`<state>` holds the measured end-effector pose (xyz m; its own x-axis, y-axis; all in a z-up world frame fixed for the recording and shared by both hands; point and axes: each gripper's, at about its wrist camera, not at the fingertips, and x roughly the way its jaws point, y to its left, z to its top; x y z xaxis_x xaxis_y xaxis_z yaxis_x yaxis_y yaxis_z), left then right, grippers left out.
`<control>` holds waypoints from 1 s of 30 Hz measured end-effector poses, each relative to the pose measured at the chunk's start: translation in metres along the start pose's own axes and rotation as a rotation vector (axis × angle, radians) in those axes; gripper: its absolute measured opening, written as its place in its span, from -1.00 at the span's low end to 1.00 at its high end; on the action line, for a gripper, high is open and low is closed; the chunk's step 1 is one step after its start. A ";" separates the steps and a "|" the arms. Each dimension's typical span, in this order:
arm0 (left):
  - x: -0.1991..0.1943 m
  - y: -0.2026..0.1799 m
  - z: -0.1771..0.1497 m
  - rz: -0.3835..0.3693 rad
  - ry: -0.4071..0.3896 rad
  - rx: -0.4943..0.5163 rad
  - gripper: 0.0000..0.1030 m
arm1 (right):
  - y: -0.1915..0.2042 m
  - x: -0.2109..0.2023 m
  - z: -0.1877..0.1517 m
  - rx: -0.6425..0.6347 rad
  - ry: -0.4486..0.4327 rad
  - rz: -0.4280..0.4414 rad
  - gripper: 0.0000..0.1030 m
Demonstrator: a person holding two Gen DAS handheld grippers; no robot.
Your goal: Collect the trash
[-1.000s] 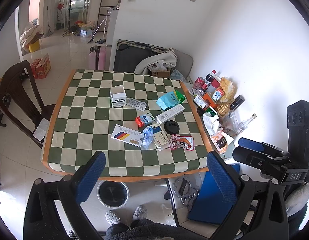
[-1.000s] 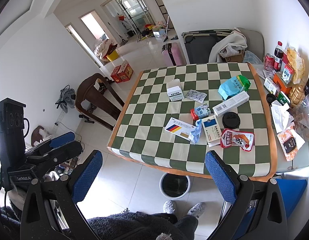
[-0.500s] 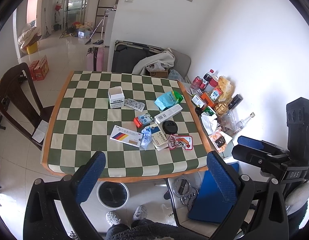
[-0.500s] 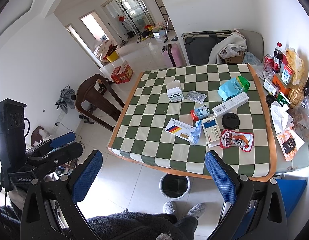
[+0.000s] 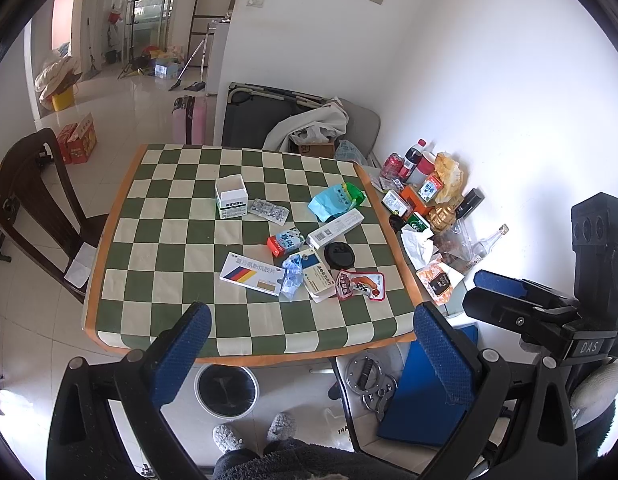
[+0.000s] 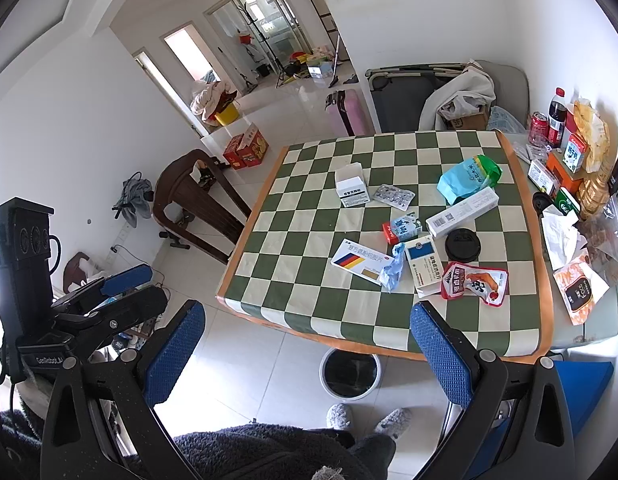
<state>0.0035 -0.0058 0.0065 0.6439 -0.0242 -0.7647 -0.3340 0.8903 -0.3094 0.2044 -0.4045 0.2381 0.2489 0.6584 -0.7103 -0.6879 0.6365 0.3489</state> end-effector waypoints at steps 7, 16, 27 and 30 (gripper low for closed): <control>0.000 0.000 -0.001 0.003 -0.002 -0.001 1.00 | -0.004 0.000 -0.001 0.005 -0.003 0.000 1.00; 0.006 -0.007 0.004 0.194 -0.023 0.040 1.00 | -0.006 0.006 -0.005 0.034 -0.021 -0.031 1.00; 0.174 0.055 0.020 0.470 0.221 -0.079 1.00 | -0.049 0.070 0.019 0.389 -0.077 -0.345 1.00; 0.219 0.063 0.017 0.476 0.326 -0.138 1.00 | -0.093 0.104 0.023 0.488 -0.061 -0.391 1.00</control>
<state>0.1354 0.0524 -0.1710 0.1638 0.2054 -0.9649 -0.6347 0.7707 0.0563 0.3106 -0.3860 0.1459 0.4674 0.3524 -0.8108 -0.1515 0.9355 0.3193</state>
